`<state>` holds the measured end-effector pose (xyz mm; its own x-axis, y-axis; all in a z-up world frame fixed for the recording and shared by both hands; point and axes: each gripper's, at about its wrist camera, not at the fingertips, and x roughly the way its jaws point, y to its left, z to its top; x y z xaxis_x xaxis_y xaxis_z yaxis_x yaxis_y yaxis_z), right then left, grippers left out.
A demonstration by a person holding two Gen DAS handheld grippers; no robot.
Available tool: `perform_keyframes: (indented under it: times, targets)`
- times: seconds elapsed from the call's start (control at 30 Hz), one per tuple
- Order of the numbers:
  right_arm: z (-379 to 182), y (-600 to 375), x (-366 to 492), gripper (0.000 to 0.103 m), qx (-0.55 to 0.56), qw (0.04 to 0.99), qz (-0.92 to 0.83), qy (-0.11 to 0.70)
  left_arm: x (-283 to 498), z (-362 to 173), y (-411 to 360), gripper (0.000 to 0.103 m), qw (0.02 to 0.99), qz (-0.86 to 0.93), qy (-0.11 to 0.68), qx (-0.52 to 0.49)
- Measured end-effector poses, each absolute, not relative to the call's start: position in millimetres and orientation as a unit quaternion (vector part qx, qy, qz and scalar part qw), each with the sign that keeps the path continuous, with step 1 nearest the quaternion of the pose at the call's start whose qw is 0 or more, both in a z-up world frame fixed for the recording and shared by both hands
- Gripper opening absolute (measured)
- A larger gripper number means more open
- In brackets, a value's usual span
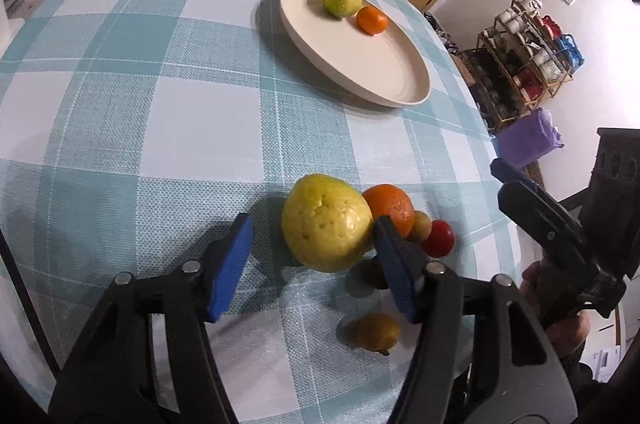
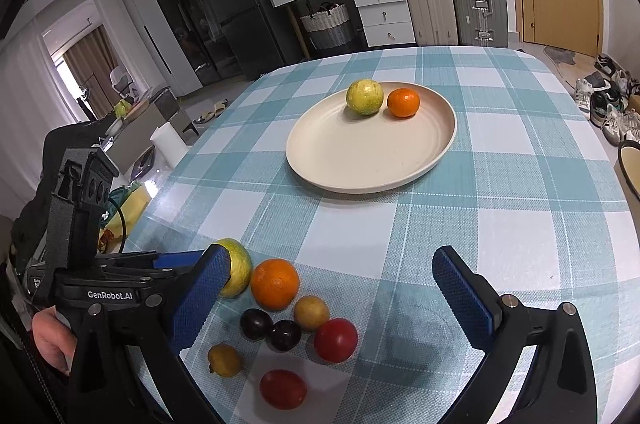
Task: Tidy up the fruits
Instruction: 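Grasp the second yellow-green citrus with the left tool while the right tool grasps another orange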
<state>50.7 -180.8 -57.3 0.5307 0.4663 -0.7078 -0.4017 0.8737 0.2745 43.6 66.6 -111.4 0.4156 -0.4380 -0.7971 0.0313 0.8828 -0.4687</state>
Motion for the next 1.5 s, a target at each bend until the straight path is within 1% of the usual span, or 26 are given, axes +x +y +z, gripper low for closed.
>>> perform_keyframes:
  times: [0.03,0.07,0.5,0.87,1.2,1.4,1.47,1.5]
  targets:
    - [-58,-180,51,0.103,0.039,0.874,0.248,0.417,44,-112,66,0.047,0.816,-0.149,0.522,-0.198]
    - [-58,-180,51,0.103,0.039,0.874,0.247,0.418,44,-113,66,0.045,0.815,-0.154,0.522,-0.201]
    - [-63,-170,52,0.103,0.031,0.864,0.260,0.430,42,-114,90,0.045,0.806,-0.159,0.509,-0.256]
    - [-74,-145,50,0.103,0.011,0.845,0.289,0.450,39,-93,118,0.045,0.821,-0.149,0.485,-0.263]
    - [-85,-122,49,0.101,-0.028,0.839,0.294,0.458,36,-89,127,0.045,0.823,-0.153,0.477,-0.268]
    - [-96,-110,52,0.086,-0.054,0.831,0.289,0.473,36,-96,130,0.045,0.818,-0.153,0.482,-0.273]
    - [-99,-106,51,0.075,-0.063,0.829,0.289,0.474,37,-98,129,0.045,0.815,-0.155,0.487,-0.273]
    - [-100,-105,51,0.074,-0.065,0.827,0.291,0.477,37,-99,129,0.045,0.814,-0.156,0.488,-0.273]
